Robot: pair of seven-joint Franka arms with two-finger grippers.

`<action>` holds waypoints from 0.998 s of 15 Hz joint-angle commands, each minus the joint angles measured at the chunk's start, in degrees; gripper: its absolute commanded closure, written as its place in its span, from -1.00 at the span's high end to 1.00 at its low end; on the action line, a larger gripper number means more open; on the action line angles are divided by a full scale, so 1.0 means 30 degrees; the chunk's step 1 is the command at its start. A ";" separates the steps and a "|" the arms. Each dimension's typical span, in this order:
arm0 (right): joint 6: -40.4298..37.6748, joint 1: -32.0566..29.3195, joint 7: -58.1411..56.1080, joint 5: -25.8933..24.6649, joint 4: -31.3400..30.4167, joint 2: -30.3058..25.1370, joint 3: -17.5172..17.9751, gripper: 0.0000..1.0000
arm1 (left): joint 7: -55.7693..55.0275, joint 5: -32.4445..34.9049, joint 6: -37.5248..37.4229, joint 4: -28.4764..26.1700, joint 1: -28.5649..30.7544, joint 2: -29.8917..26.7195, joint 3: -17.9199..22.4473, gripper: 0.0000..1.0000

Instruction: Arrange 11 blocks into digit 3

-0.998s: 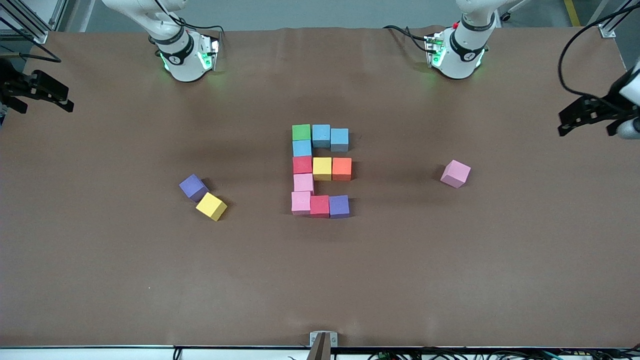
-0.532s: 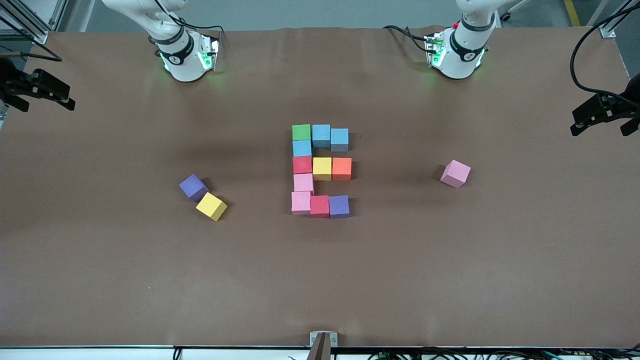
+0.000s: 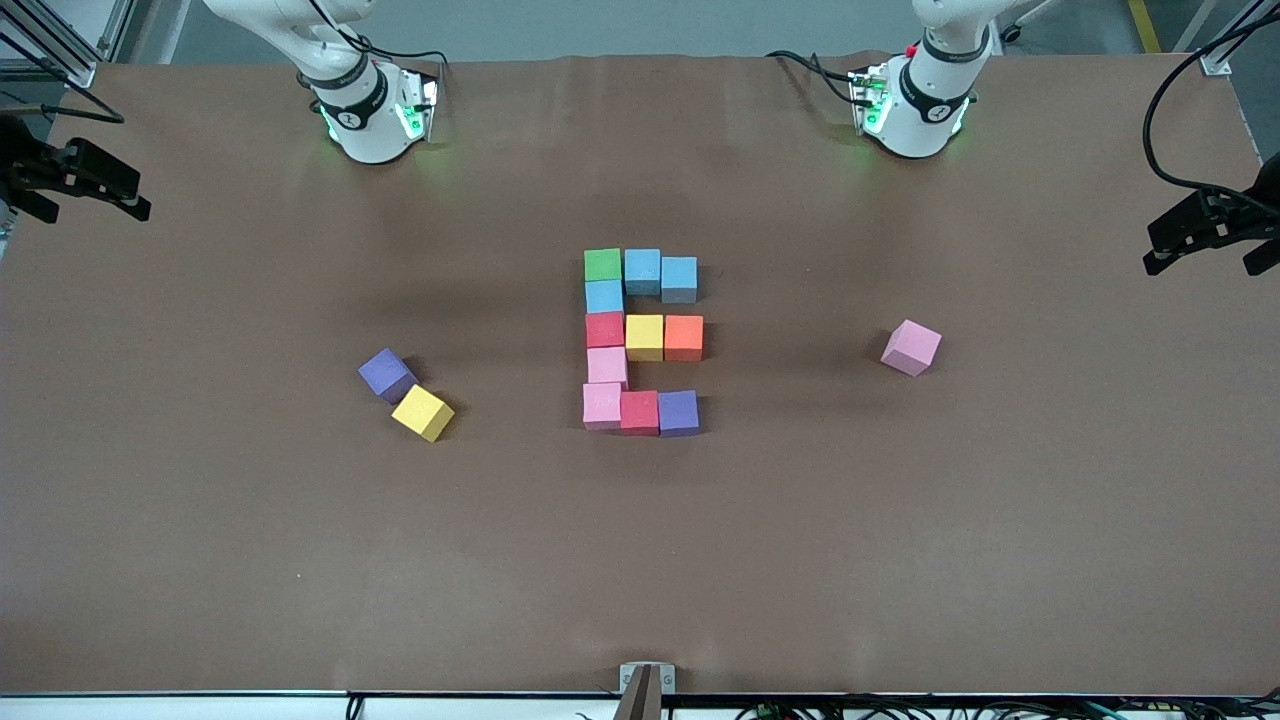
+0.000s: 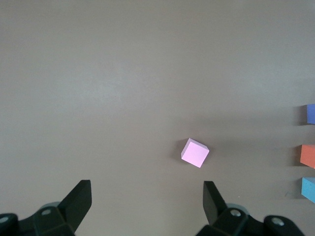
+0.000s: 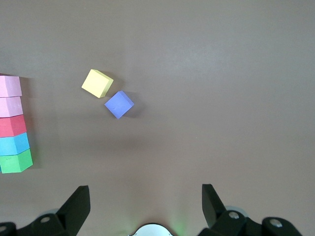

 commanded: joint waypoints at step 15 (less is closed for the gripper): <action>0.0121 0.0107 0.0122 0.0174 -0.0397 -0.0521 0.0113 1.00 | 0.0200 -0.0352 -0.0468 0.0610 -0.6174 0.0399 0.5964 1.00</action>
